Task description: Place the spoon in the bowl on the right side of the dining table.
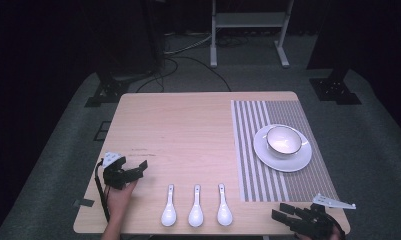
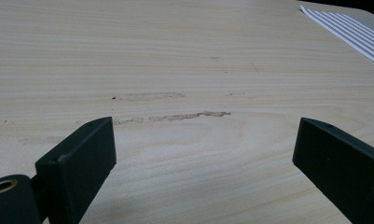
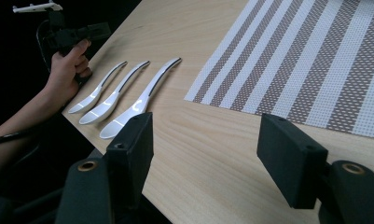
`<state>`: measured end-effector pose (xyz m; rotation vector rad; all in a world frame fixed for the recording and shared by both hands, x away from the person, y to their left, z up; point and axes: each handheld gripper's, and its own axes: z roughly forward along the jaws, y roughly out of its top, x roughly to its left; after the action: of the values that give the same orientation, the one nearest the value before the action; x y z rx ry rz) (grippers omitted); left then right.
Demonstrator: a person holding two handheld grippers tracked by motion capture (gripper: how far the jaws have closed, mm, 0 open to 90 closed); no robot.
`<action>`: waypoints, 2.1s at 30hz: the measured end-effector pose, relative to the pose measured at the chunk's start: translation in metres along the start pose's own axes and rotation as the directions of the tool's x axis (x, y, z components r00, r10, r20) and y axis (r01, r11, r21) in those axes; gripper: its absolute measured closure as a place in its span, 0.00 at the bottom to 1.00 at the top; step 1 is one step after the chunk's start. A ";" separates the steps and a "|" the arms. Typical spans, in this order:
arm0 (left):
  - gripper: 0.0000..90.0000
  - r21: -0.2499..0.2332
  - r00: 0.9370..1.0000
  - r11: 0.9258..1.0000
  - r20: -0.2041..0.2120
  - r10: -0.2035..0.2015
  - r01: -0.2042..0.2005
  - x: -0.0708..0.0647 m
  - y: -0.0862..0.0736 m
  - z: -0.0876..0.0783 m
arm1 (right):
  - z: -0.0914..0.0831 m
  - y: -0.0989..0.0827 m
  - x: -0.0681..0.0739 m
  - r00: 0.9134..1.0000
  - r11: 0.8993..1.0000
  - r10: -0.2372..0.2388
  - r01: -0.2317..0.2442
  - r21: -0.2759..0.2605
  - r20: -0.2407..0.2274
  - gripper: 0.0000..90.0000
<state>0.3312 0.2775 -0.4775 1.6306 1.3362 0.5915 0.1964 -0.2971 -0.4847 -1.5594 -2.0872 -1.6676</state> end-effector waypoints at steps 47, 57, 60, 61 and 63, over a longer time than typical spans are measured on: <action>0.05 -0.001 1.000 1.000 -0.002 0.001 -0.001 -0.001 0.000 0.000 | 0.069 0.033 0.032 0.994 0.986 -0.056 0.070 0.151 -0.095 0.39; 0.05 -0.001 1.000 1.000 -0.003 0.001 -0.001 -0.001 0.000 0.000 | 0.079 0.040 0.035 0.994 0.984 -0.041 0.059 0.168 -0.105 0.38; 0.05 -0.001 1.000 1.000 -0.003 -0.001 0.001 -0.001 0.000 0.000 | 0.083 0.042 0.036 0.994 0.982 -0.043 0.062 0.180 -0.105 0.38; 0.05 -0.001 1.000 1.000 -0.003 -0.001 0.001 -0.001 0.000 0.000 | 0.084 0.042 0.036 0.993 0.981 -0.042 0.061 0.183 -0.106 0.38; 0.05 -0.001 1.000 1.000 -0.003 -0.002 0.002 -0.001 0.000 0.000 | 0.086 0.044 0.037 0.993 0.980 -0.045 0.064 0.188 -0.107 0.38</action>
<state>0.3308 0.2762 -0.4777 1.6275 1.3398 0.5937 0.2532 -0.2124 -0.4689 -1.3432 -2.1811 -1.4773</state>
